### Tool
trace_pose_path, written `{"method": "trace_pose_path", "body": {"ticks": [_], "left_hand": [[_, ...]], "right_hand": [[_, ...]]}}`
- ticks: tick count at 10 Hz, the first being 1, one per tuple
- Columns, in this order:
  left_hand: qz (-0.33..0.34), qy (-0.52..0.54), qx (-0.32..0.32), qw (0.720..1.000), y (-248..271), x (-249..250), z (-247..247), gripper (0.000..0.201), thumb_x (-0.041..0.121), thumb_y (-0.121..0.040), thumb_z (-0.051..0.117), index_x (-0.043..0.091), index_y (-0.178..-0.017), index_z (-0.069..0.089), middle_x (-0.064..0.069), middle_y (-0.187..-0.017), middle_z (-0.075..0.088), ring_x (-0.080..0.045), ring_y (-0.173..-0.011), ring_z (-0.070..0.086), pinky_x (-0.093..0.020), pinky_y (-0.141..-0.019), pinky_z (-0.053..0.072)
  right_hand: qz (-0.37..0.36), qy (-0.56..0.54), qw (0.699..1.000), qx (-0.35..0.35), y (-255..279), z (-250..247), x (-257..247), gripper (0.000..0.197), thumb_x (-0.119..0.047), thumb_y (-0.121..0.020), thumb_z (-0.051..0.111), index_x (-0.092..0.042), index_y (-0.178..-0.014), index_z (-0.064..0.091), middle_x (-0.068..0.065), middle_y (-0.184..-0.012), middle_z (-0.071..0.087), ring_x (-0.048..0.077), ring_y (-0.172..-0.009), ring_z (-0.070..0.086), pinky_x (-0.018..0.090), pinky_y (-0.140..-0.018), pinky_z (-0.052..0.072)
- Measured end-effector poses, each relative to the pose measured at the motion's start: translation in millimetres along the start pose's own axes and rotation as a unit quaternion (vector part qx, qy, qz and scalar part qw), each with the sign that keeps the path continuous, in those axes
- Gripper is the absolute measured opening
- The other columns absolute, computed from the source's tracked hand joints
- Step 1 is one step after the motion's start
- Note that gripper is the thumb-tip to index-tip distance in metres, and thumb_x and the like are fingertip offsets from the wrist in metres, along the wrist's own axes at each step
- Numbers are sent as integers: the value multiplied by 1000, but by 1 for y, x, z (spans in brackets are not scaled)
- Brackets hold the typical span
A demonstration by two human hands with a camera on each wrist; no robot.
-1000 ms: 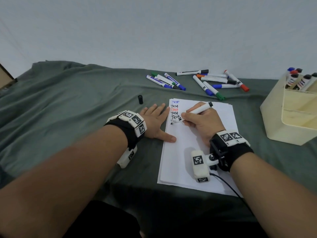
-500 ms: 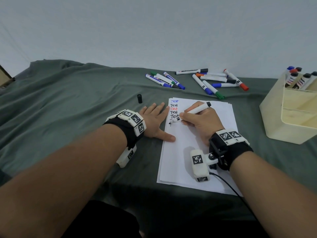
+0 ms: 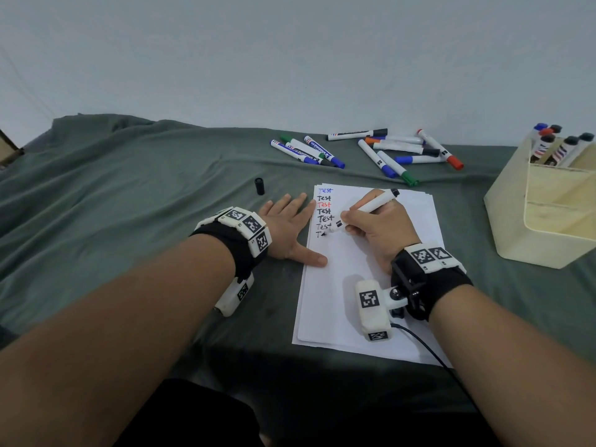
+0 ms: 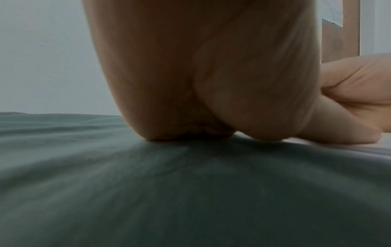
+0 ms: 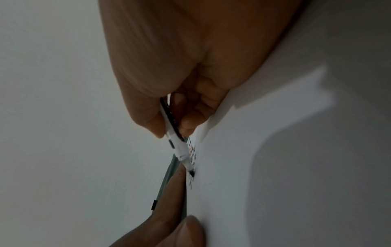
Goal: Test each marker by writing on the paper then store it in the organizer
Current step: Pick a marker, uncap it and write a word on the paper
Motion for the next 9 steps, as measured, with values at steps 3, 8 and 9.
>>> {"method": "trace_pose_path", "body": {"ticks": [3,8,9], "left_hand": [[-2,0,-3,1000,0,0,0,129,96,-61,43,30,-152,-21,5,-161,-25,-21,-149,-20,-48,-121,-6],[-4,5,-8,1000,1,0,0,129,95,-62,44,30,-153,-21,5,-161,-26,-21,-149,-21,-49,-121,-6],[-5,6,-5,1000,1,0,0,129,95,-61,44,31,-153,-21,6,-161,-25,-21,-149,-21,-48,-121,-6]], "right_hand": [[6,8,1000,-2,-1,1,2,13,-24,-70,77,-27,-60,68,6,-63,70,17,-61,66,33,-64,53],[-6,27,999,19,0,-5,-2,20,-19,-73,72,-28,-56,66,-1,-56,64,12,-55,59,28,-56,48],[6,5,1000,18,1,-3,1,19,-20,-73,75,-29,-57,68,0,-58,67,11,-54,61,22,-52,48]]}}
Point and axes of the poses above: each hand's wrist, its own y-axis away from the middle knuckle, its own z-axis out of the palm, x = y × z, the point moved 8 cm from there along -y, towards the middle knuckle
